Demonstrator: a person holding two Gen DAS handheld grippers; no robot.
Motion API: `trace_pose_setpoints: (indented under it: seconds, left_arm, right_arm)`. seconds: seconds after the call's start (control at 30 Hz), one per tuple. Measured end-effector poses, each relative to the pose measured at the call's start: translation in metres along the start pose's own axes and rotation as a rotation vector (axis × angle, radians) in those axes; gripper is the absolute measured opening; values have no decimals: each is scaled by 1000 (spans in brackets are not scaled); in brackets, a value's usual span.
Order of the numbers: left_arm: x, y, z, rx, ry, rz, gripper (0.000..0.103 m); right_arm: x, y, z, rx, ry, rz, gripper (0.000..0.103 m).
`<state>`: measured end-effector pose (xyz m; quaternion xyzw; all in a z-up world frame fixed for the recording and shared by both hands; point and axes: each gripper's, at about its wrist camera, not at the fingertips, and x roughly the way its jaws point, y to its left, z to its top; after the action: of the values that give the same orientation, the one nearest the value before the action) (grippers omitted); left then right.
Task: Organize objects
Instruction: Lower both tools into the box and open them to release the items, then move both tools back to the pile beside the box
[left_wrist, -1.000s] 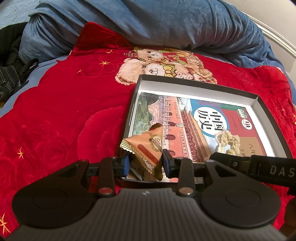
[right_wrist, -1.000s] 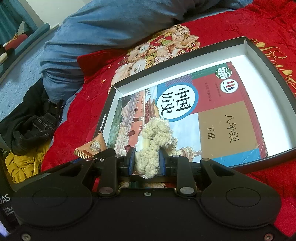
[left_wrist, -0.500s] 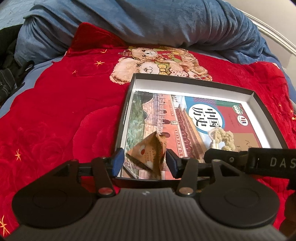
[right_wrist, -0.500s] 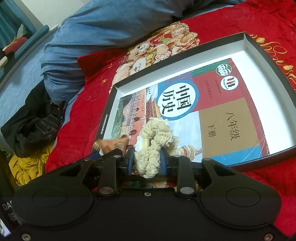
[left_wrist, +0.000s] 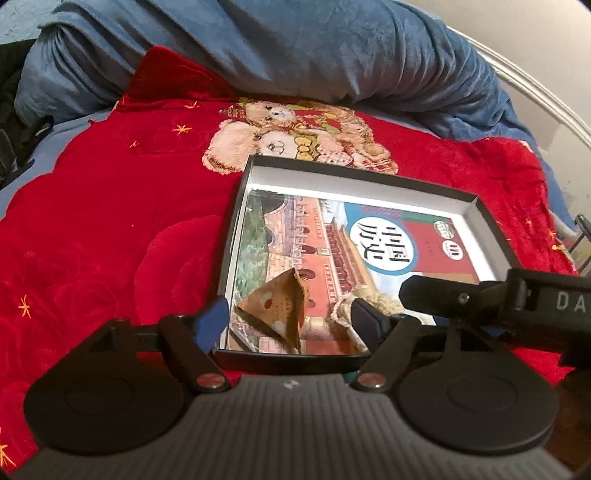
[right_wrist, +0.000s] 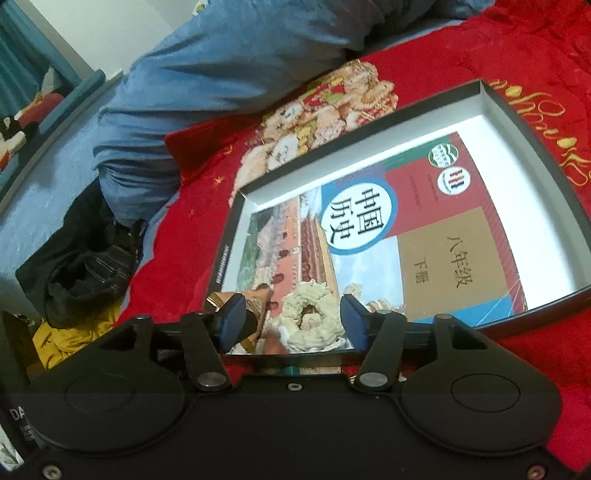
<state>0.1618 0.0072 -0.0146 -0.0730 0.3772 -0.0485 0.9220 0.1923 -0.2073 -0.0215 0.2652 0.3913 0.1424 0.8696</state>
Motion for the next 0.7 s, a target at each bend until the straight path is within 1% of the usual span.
trace_pose_setpoints:
  seconds: [0.07,0.17,0.23,0.33,0.47,0.53,0.7]
  left_arm:
    - [-6,-1,1,6,-18,20,88]
    - [-16,0,2,25,-46,51,89]
    - [-24,3,3,17,-58,55,89]
    - [-39,8,3,-3,-77,55,89]
    - [-62,9,-1,1,-98,50,89]
    - [-74,6,-5,27,-107,42,89]
    - [-104,-13,-15,128,-154,24,91]
  right_arm:
    - [-7,2,0,1,-12,9,61]
    - [-18,6,-3,-6,-30,20,63]
    - [-28,7,-5,-7,-45,26,66]
    - [-48,11,-9,-13,-80,36,68]
    - [-73,16,-13,-18,-126,40,71]
    - [-83,19,-15,-15,-145,45,72]
    - [-106,27,-26,-14,-179,55,74]
